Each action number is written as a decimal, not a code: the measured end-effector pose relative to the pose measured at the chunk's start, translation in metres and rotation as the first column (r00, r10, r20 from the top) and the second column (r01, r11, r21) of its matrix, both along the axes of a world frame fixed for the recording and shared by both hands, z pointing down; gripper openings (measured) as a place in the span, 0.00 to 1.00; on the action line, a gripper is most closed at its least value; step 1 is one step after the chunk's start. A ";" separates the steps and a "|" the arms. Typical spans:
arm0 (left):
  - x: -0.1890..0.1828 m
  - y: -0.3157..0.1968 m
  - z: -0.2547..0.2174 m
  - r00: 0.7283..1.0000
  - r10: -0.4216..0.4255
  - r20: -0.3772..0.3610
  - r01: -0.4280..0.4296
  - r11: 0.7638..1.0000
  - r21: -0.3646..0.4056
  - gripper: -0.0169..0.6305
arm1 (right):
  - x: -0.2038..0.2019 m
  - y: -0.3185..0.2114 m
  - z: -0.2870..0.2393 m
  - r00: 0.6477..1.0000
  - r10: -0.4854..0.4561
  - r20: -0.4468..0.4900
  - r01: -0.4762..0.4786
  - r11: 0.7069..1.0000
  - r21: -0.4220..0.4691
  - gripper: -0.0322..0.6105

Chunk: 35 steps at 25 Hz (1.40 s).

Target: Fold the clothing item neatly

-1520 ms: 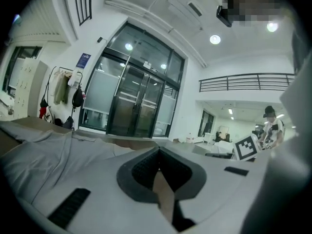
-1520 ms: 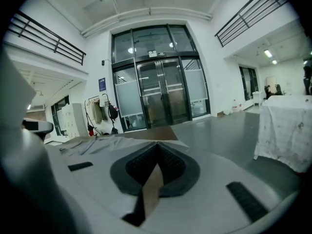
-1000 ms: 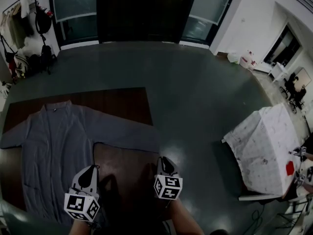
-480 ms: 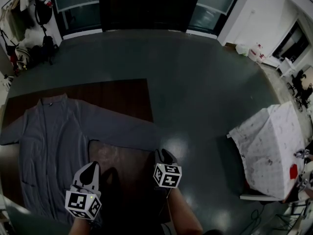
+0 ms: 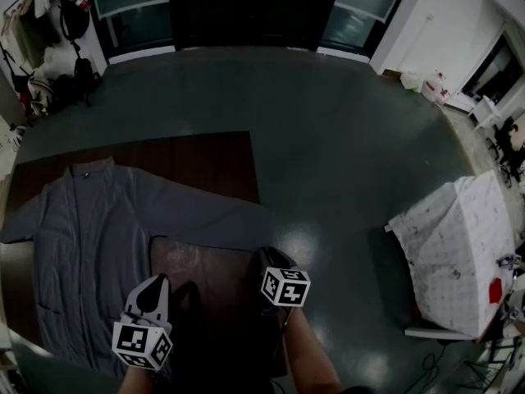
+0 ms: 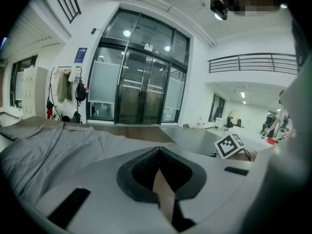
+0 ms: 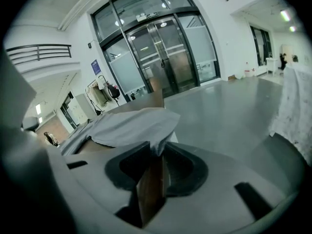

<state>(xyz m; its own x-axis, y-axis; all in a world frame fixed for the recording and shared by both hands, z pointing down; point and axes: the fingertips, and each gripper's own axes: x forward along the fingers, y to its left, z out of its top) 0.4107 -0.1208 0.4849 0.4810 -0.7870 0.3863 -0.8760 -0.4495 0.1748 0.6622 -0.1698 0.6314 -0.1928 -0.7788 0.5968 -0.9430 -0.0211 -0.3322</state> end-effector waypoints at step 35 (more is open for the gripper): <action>-0.308 0.063 -0.025 0.986 -0.136 -0.092 0.145 0.985 0.098 0.04 | -0.246 -0.005 -0.171 0.955 -0.054 -0.291 0.136 0.954 0.267 0.09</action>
